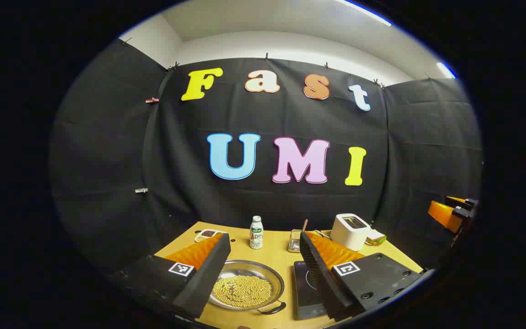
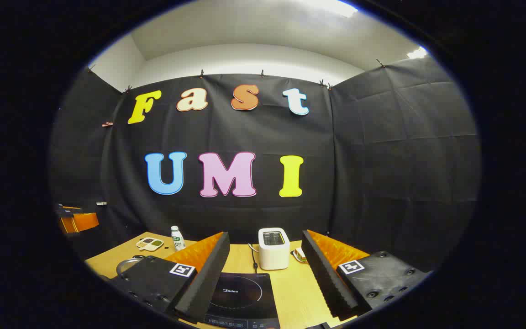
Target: First push the handle of the pot to place it horizontally, then grasp the pot with both hands and set it on the induction cooktop.
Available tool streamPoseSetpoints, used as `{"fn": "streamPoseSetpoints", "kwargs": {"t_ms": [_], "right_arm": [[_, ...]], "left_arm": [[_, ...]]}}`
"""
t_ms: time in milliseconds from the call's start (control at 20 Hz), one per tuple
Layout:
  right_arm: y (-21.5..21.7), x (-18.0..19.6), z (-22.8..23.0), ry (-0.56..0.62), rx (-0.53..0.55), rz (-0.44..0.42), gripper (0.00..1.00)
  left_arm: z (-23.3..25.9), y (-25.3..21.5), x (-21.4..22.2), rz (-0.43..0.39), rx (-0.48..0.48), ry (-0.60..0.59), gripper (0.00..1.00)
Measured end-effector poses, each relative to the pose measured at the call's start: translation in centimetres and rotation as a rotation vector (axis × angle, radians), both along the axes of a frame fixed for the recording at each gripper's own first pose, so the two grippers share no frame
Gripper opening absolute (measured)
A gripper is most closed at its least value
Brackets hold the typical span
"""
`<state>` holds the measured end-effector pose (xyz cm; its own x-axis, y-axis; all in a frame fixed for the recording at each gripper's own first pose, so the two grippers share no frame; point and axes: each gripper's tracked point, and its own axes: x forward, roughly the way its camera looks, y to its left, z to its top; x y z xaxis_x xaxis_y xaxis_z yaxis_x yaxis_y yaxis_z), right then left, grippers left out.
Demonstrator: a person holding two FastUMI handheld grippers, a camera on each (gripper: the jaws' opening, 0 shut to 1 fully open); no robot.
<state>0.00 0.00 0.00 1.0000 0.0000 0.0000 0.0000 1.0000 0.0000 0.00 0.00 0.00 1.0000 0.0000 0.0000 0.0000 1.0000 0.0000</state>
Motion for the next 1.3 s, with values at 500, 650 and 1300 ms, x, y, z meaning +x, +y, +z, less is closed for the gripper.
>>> {"fn": "streamPoseSetpoints", "kwargs": {"t_ms": [500,650,1300], "right_arm": [[1.0,0.5,0.5,-0.005,-0.017,-0.056,0.98],[1.1,1.3,-0.1,0.011,-0.011,-0.024,0.98],[1.5,3.5,-2.0,0.045,0.018,-0.004,0.98]], "left_arm": [[-1.5,1.8,1.5,-0.042,-0.043,0.023,0.95],[-1.6,2.4,1.2,0.003,-0.017,0.023,0.95],[-2.8,2.8,1.1,0.023,0.003,0.078,0.95]]}}
